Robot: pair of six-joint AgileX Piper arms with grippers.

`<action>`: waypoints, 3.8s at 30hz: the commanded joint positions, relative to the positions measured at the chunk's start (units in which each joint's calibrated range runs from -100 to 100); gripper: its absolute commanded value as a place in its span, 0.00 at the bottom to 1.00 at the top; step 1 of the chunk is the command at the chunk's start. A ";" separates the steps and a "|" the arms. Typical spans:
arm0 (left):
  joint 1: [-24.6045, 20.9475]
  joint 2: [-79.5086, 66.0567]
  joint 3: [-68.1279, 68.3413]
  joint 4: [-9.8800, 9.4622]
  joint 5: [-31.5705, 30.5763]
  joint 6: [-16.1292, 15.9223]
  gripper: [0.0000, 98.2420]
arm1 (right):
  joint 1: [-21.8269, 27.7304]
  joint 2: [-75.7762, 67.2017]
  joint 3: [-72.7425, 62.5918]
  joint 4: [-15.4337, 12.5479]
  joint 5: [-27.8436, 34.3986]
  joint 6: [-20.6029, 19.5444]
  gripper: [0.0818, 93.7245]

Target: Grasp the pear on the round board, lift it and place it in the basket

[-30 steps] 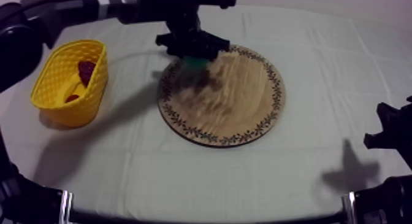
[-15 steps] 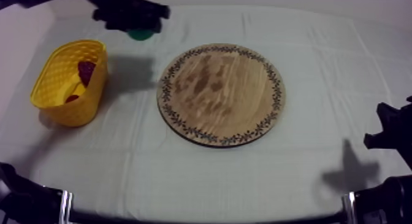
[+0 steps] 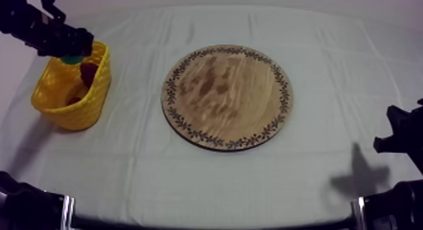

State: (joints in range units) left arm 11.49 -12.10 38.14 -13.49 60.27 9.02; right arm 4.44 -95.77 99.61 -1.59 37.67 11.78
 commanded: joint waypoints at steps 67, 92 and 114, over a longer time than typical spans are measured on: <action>-10.62 -36.23 21.43 -2.04 -28.11 4.80 0.04 | 0.01 0.01 0.05 0.00 -0.01 0.01 0.00; -9.96 -83.62 60.62 5.66 -32.79 -3.12 0.00 | 0.01 0.01 0.05 0.00 -0.01 0.01 0.00; -9.39 -87.69 61.74 10.14 -29.79 -6.13 0.00 | 0.01 0.01 0.05 0.00 -0.01 0.01 0.00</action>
State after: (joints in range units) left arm 2.06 -99.81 99.85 -3.33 30.53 2.90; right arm 4.44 -95.77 99.61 -1.59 37.65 11.78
